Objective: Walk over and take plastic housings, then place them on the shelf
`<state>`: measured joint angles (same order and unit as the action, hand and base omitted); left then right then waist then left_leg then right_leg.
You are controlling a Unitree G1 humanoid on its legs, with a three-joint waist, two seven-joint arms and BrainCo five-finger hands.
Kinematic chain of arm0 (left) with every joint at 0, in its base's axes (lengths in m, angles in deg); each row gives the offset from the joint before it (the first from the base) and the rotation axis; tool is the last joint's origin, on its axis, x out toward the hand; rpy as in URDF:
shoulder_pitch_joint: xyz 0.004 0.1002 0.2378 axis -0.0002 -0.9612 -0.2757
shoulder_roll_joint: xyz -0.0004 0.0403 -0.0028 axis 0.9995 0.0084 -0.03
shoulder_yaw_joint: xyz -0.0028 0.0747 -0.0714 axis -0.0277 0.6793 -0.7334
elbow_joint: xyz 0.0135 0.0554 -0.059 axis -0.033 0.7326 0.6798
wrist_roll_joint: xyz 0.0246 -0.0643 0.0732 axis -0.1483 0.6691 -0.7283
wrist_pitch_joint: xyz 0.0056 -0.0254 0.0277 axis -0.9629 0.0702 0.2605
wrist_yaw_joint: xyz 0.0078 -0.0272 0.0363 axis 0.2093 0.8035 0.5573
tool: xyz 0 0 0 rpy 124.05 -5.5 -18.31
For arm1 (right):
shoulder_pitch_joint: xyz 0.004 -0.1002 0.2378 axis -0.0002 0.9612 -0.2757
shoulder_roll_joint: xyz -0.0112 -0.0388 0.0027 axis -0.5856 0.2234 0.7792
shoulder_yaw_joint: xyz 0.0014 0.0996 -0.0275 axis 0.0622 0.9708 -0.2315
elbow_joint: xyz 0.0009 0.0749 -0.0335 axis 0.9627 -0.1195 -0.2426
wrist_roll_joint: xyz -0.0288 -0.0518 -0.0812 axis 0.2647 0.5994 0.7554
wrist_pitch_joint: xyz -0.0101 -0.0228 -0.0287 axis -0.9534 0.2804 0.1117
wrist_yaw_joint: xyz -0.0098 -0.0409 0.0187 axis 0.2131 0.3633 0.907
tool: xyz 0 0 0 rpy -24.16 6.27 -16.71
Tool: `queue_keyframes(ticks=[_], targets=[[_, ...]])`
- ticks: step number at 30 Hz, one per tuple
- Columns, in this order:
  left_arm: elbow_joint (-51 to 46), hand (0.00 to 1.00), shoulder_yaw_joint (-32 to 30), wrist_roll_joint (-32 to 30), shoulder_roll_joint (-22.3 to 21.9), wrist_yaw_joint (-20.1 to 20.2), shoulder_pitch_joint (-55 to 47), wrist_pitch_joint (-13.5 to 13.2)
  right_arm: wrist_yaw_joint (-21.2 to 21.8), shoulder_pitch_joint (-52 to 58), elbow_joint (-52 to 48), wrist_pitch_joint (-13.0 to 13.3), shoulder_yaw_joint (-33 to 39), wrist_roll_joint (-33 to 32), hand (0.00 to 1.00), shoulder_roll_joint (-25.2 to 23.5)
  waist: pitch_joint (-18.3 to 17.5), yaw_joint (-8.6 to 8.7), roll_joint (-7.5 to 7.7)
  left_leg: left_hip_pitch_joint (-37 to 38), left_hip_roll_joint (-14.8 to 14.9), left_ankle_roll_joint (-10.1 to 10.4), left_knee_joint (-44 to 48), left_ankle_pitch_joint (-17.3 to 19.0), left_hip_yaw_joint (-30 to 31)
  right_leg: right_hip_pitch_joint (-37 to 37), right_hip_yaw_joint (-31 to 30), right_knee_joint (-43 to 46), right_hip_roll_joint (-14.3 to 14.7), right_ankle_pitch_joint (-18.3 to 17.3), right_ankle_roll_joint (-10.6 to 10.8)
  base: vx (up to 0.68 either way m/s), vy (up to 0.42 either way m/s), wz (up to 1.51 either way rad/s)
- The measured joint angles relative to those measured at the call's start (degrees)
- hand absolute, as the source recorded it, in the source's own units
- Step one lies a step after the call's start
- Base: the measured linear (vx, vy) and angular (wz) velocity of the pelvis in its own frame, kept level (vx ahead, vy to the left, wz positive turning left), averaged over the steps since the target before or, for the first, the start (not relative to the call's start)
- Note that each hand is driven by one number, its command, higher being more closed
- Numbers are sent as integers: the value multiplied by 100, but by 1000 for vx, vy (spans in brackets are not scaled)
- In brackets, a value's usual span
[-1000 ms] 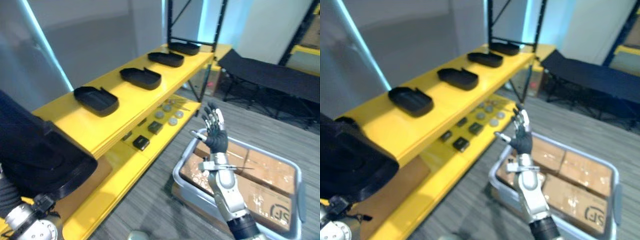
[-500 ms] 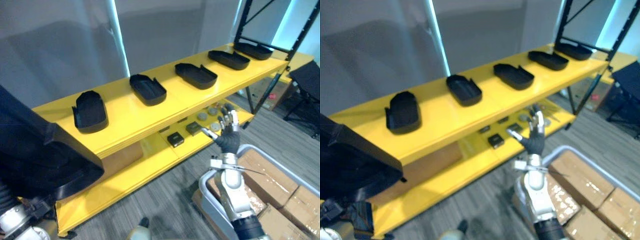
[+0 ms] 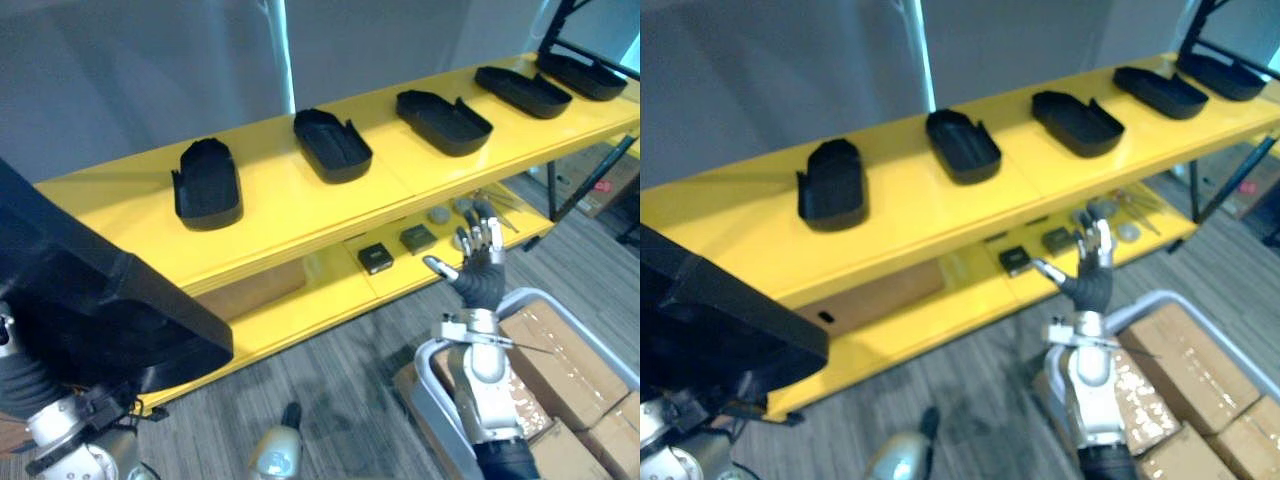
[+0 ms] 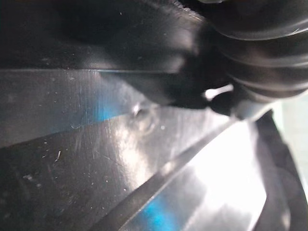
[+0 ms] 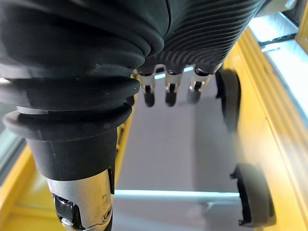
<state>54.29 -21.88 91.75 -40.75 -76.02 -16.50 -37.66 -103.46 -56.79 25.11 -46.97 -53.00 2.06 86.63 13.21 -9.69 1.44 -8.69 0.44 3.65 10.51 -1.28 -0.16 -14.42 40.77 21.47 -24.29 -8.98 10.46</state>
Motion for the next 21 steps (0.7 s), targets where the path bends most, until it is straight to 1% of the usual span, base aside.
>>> queue_keyframes(ticks=[1, 2, 3, 4, 5, 6, 7, 8, 9, 10, 11, 12, 13, 15, 16, 17, 18, 19, 20, 21], targets=[[78, 100, 4, -6, 7, 7, 112, 1, -9, -5, 1, -2, 48, -3, 0, 1, 1, 14, 2, 67, -23, -40, 10, 39, -24, 209, -332, 500, -154, 162, -251, 49, 204, 39], [137, 100, -11, -8, 46, -27, 158, 20, -6, -16, -2, 1, 61, 1, 0, 1, -7, 40, -13, 128, -25, -134, 7, 108, -35, 531, -807, 1048, -232, 463, -654, 63, 206, 19], [163, 100, -12, -37, 151, -100, 152, 40, 1, -23, -2, 5, 57, 6, 0, -7, -7, 101, -16, 212, -27, -203, -17, 156, -29, 876, -1370, 1573, -259, 967, -794, 96, 216, 29], [216, 100, -10, -163, 345, -249, 180, 78, 11, -14, 0, 42, 68, 7, 0, -39, 30, 156, -77, 341, -18, -230, -120, 173, 61, 1282, -2017, 2210, -196, 1317, -685, 103, 132, 40], [312, 100, 25, -208, 480, -338, 282, 85, 32, -16, -18, 83, 84, 14, 0, -64, 35, 225, -43, 435, 24, -274, -227, 168, 250, 1538, -2283, 2499, 34, 688, -596, 128, 54, 70], [440, 100, 60, -212, 527, -435, 458, 142, 117, 2, -194, 99, 188, 56, 0, -66, 41, 343, -59, 487, 37, -331, -343, 131, 473, 1668, -2443, 2323, 500, -35, -612, 109, 10, 74], [498, 100, 86, -212, 526, -461, 552, 178, 149, 5, -335, 126, 270, 69, 0, -65, 42, 422, -60, 488, 20, -352, -383, 115, 590, 1682, -2493, 1971, 762, -263, -598, 130, 26, 90], [619, 100, 138, -207, 523, -477, 707, 202, 108, 7, -542, 219, 405, 135, 0, -53, 37, 487, -51, 475, -38, -385, -426, 89, 736, 1689, -2612, 1359, 1082, -472, -617, 129, 17, 91], [792, 100, 256, -194, 520, -510, 864, 223, 21, 5, -774, 350, 579, 211, 0, -14, 36, 544, -49, 457, -154, -413, -440, 66, 930, 1702, -2909, 581, 1431, -549, -660, 167, -37, 118], [855, 100, 435, -181, 506, -555, 939, 242, -173, 13, -920, 491, 688, 277, 0, 48, 30, 644, -39, 437, -298, -404, -441, 60, 1142, 1677, -3206, 9, 1663, -524, -686, 152, -76, 113], [854, 100, 546, -186, 500, -589, 943, 242, -275, 13, -975, 534, 709, 286, 0, 88, 10, 688, -5, 421, -401, -393, -439, 58, 1263, 1632, -3257, -235, 1704, -475, -729, 138, -127, 133], [857, 100, 782, -216, 438, -638, 949, 247, -453, 6, -1063, 640, 757, 304, 0, 157, -39, 767, 41, 372, -587, -372, -427, 72, 1449, 1550, -3298, -406, 1697, -204, -655, 160, -122, 108], [825, 100, 963, -216, 328, -649, 871, 261, -612, -47, -1066, 694, 772, 407, 0, 229, -96, 717, -92, 363, -554, -333, -411, 101, 1520, 1444, -3123, -532, 1700, -184, -667, 175, -103, 85], [754, 100, 985, -215, 293, -651, 772, 339, -746, -243, -1063, 681, 675, 491, 0, 248, -167, 599, -238, 348, -510, -251, -386, 72, 1523, 1311, -2981, -665, 1754, -145, -690, 218, -60, 47], [720, 100, 1041, -215, 284, -630, 776, 399, -862, -323, -1068, 681, 671, 656, 0, 257, -190, 599, -273, 390, -512, -224, -381, 54, 1490, 1133, -2799, -739, 1763, -145, -691, 200, -63, 65], [692, 100, 1075, -212, 284, -629, 767, 409, -901, -367, -1069, 680, 680, 714, 0, 265, -192, 597, -275, 425, -508, -224, -385, 53, 1426, 1038, -2734, -777, 1770, -146, -692, 172, -55, 82], [637, 100, 1144, -213, 281, -614, 729, 411, -965, -463, -1072, 669, 732, 844, 0, 299, -190, 585, -266, 458, -486, -233, -389, 46, 1096, 848, -2600, -892, 1779, -149, -698, 169, -54, 82], [626, 100, 1215, -210, 270, -551, 720, 413, -1015, -515, -1082, 648, 872, 946, 0, 364, -192, 591, -263, 429, -466, -303, -396, 0, 601, 683, -2394, -1012, 1772, -152, -702, 136, -41, 87], [626, 100, 1230, -209, 244, -498, 724, 415, -1031, -515, -1091, 624, 988, 1015, 0, 394, -194, 599, -259, 397, -459, -353, -404, -34, 328, 633, -2288, -1054, 1758, -154, -705, 101, -30, 95], [622, 100, 1243, -191, 192, -372, 724, 411, -1111, -505, -1100, 576, 1242, 1088, 0, 450, -211, 626, -273, 274, -387, -480, -387, 11, -344, 615, -2126, -1062, 1740, -156, -712, 32, 7, 79]])
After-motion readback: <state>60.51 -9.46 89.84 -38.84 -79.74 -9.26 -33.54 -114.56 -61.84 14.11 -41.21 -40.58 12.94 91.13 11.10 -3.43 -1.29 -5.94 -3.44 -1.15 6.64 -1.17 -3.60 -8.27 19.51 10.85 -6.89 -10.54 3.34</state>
